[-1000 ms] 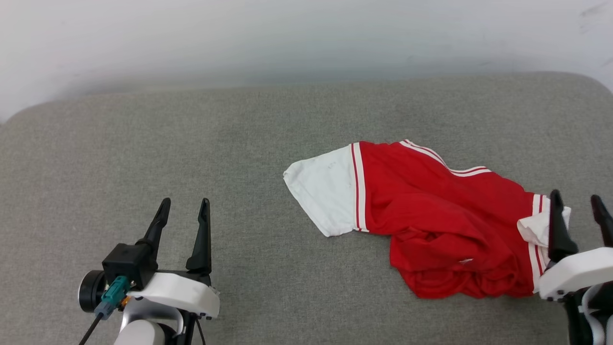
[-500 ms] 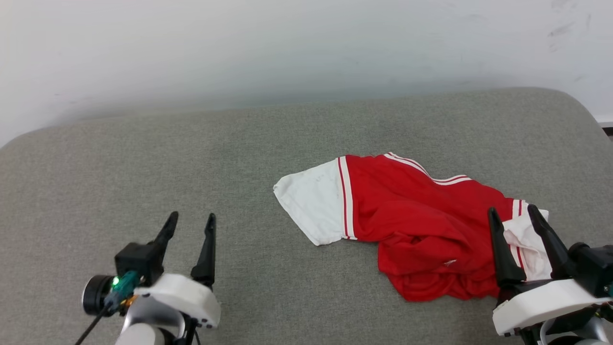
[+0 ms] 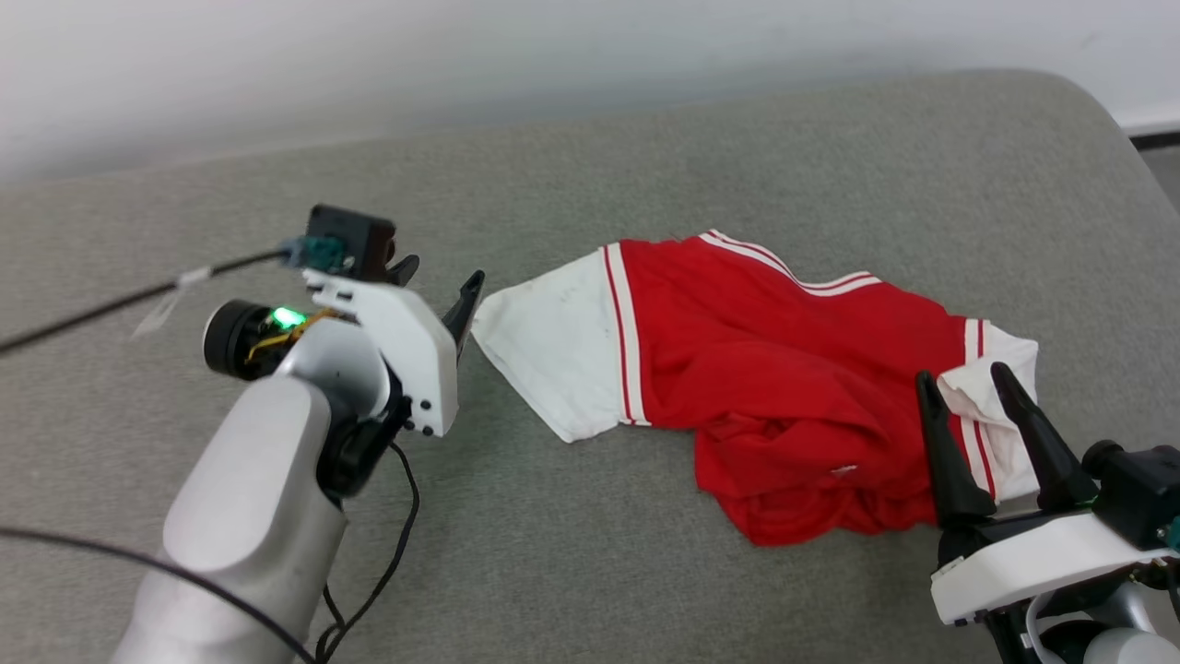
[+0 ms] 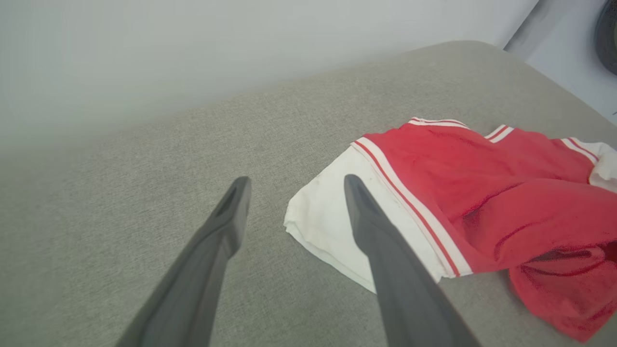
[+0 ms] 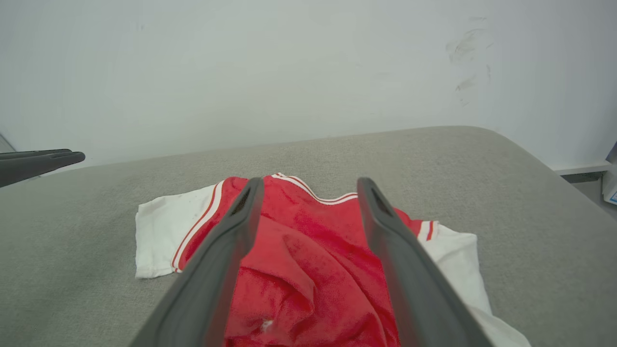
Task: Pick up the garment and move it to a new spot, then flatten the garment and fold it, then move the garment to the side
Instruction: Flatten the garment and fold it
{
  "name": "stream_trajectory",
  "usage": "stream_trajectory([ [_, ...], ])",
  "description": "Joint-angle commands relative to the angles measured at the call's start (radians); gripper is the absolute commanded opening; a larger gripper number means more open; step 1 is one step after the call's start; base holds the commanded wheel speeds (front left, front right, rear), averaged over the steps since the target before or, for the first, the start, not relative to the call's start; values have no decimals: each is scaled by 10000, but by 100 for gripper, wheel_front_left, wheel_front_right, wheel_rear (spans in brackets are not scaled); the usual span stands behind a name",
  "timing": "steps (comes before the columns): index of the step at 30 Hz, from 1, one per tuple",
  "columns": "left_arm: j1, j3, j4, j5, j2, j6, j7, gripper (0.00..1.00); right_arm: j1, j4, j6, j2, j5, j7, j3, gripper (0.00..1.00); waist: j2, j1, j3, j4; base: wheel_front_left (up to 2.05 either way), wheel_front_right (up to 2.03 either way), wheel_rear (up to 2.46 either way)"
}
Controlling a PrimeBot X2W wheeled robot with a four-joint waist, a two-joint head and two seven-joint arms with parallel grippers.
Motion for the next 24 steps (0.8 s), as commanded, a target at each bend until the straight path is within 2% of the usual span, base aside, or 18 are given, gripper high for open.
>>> stream_trajectory([
  [1,-465,-178,401,-46,46,-85,526,100,-153,88,-3,13,73,-56,-7,100,0,0,461,-370,0,0,0],
  [6,-1489,-714,1745,-170,176,-245,1878,100,-376,324,-3,13,260,-275,49,100,0,0,914,-735,0,0,0],
  [11,-2104,-1276,2958,42,433,-299,2611,100,-516,651,-3,15,494,-530,95,100,0,0,1296,-1045,0,0,0],
  [19,-2180,-2291,4463,-249,340,-350,3841,100,-659,1213,-1,14,921,-875,134,100,0,0,1539,-1325,0,0,0],
  [20,-2102,-2482,4509,-372,267,-355,3986,58,-676,1269,-1,14,923,-917,138,100,0,0,1535,-1344,0,0,0],
  [21,-2045,-2642,4471,-493,231,-374,3976,27,-691,1330,-3,14,976,-940,132,100,0,0,1526,-1357,0,0,0],
  [22,-2045,-2642,4471,-493,231,-374,3976,27,-691,1330,-3,14,976,-940,132,100,0,0,1526,-1357,0,0,0],
  [23,-2010,-2760,4417,-579,231,-386,3835,0,-700,1398,-1,14,985,-970,135,100,0,0,1486,-1366,0,0,0],
  [24,-1990,-2828,4369,-631,260,-384,3679,0,-713,1442,-1,14,1010,-1011,107,100,0,0,1457,-1364,0,0,0],
])
